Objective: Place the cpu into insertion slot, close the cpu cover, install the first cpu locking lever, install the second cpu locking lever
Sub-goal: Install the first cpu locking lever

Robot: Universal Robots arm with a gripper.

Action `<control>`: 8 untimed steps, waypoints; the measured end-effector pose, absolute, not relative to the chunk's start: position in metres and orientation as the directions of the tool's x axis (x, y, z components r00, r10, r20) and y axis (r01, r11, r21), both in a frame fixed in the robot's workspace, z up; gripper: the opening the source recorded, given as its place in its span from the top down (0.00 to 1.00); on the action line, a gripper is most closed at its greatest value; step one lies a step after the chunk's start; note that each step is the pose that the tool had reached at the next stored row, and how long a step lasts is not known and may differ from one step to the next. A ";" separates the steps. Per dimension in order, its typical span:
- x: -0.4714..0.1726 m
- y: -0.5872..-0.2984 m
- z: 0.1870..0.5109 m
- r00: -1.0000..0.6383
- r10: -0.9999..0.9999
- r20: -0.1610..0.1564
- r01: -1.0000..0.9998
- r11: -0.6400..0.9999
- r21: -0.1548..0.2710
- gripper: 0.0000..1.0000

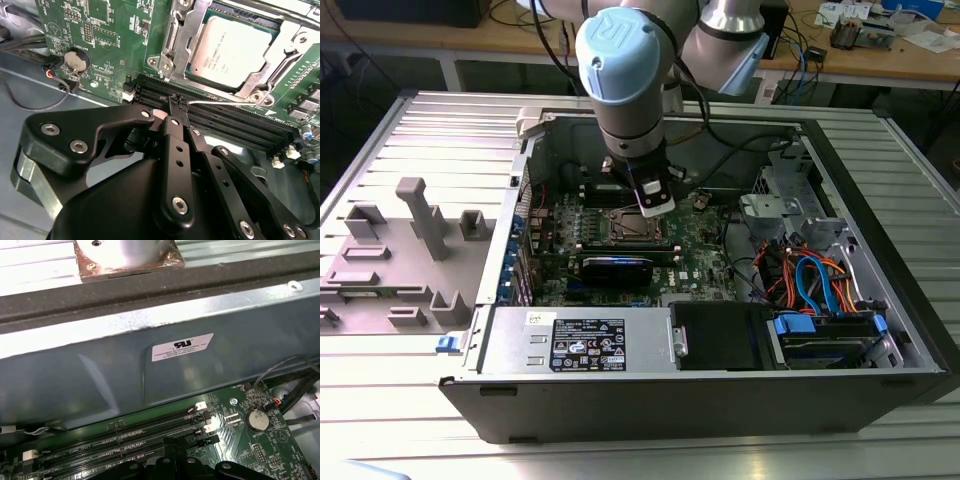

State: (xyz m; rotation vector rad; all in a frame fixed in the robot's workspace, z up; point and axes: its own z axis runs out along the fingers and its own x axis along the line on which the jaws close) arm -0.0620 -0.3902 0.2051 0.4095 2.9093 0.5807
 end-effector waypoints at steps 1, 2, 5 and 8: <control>-0.062 -0.390 0.205 -0.951 0.295 -0.089 0.238 0.887 0.395 0.89; -0.063 -0.390 0.205 -0.950 0.298 -0.089 0.241 0.887 0.395 0.89; -0.065 -0.390 0.204 -0.947 0.309 -0.090 0.252 0.884 0.394 0.89; -0.068 -0.390 0.203 -0.944 0.319 -0.090 0.260 0.881 0.394 0.89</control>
